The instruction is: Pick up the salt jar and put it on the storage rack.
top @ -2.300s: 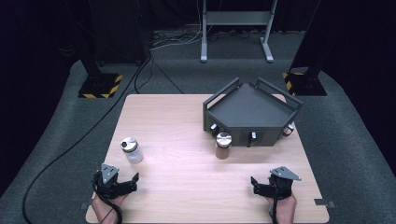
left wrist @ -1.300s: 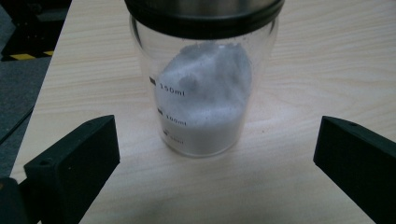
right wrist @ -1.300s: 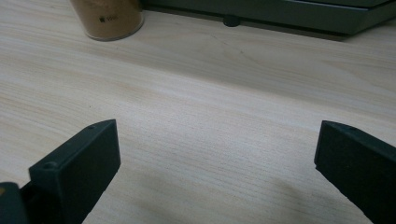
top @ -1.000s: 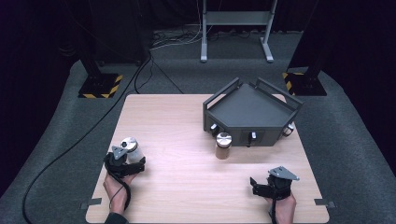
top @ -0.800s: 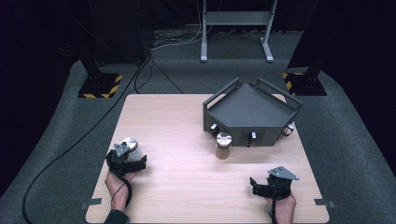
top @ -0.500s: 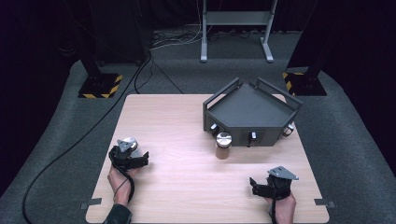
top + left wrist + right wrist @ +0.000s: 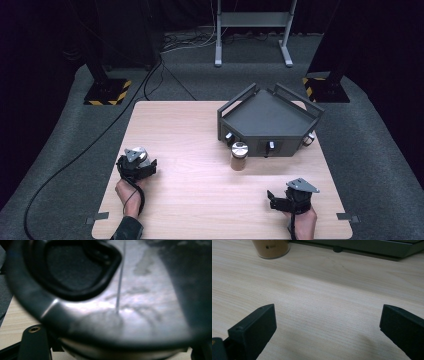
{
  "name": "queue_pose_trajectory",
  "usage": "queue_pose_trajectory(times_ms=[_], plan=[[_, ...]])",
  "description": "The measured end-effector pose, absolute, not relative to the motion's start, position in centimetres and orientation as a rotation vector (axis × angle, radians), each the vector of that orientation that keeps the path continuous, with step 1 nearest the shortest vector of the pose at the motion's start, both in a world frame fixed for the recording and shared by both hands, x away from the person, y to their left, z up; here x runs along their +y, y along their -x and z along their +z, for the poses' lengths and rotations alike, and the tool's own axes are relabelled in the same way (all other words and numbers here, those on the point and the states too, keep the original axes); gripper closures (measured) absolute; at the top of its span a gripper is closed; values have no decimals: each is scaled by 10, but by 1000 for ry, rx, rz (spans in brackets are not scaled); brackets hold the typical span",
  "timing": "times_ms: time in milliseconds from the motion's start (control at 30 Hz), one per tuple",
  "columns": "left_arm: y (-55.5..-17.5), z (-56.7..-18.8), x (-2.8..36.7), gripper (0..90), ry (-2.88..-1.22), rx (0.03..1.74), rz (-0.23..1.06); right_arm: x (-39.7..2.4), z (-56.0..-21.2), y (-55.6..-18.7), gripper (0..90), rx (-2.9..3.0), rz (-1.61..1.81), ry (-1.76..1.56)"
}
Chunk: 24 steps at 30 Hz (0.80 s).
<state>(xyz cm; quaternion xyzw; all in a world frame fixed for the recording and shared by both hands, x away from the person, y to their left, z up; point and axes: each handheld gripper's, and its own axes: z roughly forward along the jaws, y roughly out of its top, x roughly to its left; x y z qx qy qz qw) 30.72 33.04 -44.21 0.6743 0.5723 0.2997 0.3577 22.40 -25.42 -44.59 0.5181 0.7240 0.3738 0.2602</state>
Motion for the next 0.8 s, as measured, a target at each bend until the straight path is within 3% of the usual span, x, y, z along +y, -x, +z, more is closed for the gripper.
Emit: queue_pose_trajectory(times_ms=[100, 800], plan=[[-306, -443, 333, 311, -1729, 1480, 772, -254, -446, -224, 1, 1961, 1011, -1403], [-304, -443, 332, 316, -1726, 1461, 772, -254, -446, -225, 3, 1962, 1009, -1407]])
